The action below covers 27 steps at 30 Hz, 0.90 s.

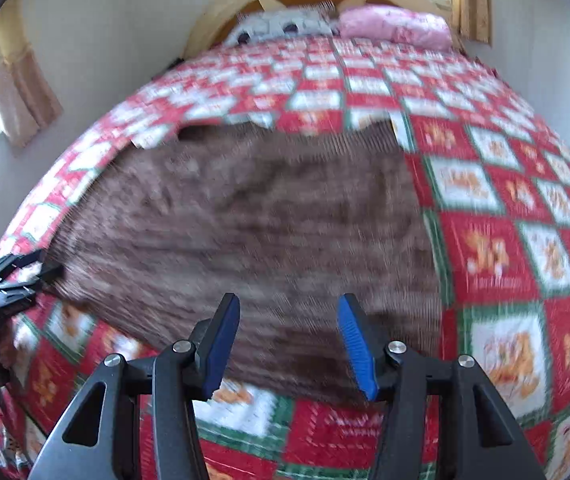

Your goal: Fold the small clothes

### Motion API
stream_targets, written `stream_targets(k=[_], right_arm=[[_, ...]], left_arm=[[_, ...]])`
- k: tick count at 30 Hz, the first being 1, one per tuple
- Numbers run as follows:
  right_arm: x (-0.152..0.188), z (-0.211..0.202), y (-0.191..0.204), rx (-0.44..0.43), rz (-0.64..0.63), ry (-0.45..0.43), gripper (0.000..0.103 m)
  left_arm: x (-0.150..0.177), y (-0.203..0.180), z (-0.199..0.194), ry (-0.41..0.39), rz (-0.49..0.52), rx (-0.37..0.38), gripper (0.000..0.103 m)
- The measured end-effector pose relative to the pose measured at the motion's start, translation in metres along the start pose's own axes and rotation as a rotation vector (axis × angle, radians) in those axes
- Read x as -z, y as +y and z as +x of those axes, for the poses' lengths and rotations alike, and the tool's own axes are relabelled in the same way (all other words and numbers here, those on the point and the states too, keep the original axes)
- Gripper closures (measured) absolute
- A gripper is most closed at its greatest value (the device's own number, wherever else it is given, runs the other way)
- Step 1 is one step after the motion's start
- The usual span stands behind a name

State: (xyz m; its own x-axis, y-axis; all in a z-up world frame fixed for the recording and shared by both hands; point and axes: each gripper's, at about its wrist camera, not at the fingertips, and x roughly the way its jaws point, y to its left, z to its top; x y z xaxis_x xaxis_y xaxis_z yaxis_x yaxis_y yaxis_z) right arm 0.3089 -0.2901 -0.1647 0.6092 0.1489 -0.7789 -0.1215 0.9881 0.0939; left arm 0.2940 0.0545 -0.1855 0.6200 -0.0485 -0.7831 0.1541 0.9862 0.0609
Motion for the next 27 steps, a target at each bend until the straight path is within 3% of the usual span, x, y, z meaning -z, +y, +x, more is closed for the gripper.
stream_targets(k=[5, 14, 18, 22, 27], right_arm=[[0.029, 0.000, -0.008, 0.011, -0.047, -0.022, 0.051], [0.031, 0.001, -0.007, 0.035, -0.052, -0.036, 0.050], [0.032, -0.003, -0.006, 0.048, -0.046, -0.038, 0.050], [0.034, -0.011, 0.003, 0.093, -0.070, -0.043, 0.050], [0.035, -0.012, 0.001, 0.098, -0.058, -0.037, 0.048]], left_arm=[[0.004, 0.010, 0.001, 0.010, -0.036, 0.053, 0.035], [0.017, 0.012, -0.007, 0.003, -0.038, 0.070, 0.032], [0.021, 0.017, -0.010, 0.002, -0.048, 0.079, 0.026], [0.026, 0.025, -0.013, 0.009, -0.082, 0.064, 0.008], [0.030, 0.028, -0.014, 0.025, -0.075, 0.055, 0.008]])
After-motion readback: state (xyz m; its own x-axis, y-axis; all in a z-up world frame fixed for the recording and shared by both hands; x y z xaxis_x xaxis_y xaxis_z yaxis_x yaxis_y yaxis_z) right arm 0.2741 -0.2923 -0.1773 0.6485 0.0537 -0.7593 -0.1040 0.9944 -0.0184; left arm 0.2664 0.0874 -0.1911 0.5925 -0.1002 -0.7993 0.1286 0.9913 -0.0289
